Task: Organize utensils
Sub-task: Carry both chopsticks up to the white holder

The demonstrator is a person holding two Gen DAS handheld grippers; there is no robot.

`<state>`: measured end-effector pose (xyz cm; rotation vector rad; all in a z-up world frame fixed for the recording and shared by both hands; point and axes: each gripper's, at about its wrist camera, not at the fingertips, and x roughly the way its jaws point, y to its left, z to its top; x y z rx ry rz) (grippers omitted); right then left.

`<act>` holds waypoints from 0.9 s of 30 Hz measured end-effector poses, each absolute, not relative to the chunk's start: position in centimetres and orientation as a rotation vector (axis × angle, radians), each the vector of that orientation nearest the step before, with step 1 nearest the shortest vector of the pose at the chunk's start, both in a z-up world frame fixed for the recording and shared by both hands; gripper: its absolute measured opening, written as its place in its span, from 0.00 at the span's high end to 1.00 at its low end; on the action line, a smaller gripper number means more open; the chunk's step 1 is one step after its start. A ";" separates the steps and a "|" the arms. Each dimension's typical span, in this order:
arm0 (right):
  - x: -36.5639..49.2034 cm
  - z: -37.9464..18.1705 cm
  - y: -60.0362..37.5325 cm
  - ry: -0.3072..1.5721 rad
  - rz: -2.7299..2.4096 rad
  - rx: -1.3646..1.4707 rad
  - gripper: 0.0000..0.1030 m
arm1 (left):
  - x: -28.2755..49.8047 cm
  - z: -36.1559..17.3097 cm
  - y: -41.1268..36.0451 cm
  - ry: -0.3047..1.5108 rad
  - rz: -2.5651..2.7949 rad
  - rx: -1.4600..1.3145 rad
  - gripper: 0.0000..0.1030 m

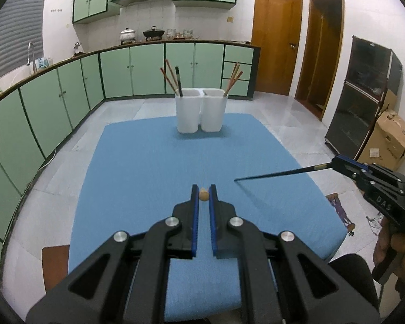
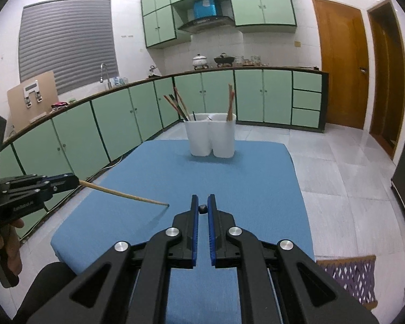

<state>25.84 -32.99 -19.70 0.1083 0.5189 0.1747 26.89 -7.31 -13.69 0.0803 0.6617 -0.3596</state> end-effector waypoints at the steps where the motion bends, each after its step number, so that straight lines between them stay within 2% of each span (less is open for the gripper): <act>1: 26.3 -19.5 -33.0 0.518 0.179 0.112 0.93 | 27.4 -13.2 -7.4 0.657 -0.365 0.088 0.94; 16: 35.3 -14.5 -30.8 0.546 0.260 -0.018 0.93 | 34.9 -10.1 -9.3 0.679 -0.434 0.128 0.94; 27: 41.3 -13.5 -30.9 0.619 0.310 -0.014 0.93 | 38.8 -9.8 -10.0 0.690 -0.459 0.144 0.94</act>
